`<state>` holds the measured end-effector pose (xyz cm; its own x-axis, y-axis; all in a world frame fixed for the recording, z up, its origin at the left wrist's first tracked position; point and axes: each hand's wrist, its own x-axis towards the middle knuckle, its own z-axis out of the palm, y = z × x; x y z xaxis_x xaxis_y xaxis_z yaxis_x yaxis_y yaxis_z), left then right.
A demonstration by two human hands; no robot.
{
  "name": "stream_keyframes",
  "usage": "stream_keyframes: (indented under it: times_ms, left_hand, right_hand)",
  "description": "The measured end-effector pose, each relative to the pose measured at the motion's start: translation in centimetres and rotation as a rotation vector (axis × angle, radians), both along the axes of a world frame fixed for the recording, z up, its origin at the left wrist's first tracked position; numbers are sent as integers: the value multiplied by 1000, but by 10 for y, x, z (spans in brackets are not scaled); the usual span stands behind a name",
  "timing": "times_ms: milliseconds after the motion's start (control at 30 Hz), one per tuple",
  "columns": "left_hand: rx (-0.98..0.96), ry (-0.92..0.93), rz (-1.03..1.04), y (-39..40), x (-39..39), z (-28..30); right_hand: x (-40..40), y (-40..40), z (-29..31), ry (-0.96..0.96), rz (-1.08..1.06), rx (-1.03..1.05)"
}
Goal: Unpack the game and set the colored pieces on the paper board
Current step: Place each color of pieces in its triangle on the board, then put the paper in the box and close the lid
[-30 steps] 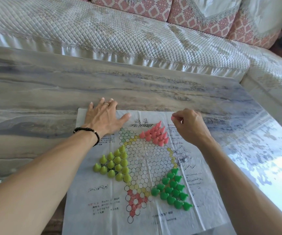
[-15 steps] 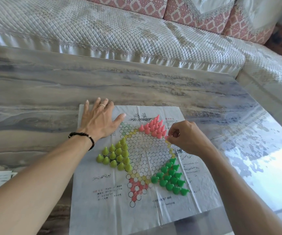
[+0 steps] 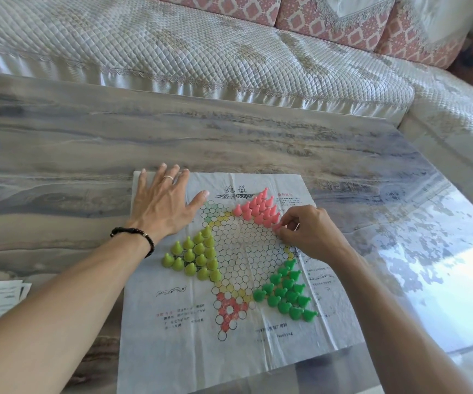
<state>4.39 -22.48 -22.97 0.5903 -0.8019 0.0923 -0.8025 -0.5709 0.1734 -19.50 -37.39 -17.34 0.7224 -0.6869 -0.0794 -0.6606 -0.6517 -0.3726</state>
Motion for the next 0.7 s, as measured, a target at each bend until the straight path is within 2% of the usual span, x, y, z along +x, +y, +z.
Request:
stream_keyframes:
  times_ms: [133, 267, 533, 700]
  left_hand:
    - [-14, -7, -12, 8, -4, 10]
    - [-61, -7, -24, 33, -13, 25]
    - [-109, -26, -31, 136, -39, 43]
    - [-80, -48, 9, 214, -47, 37]
  right_hand:
    - [-5, 10, 10, 14, -32, -86]
    - [-8, 35, 25, -60, -21, -192]
    - [21, 132, 34, -105, 215, -351]
    - [50, 192, 21, -115, 347, -361]
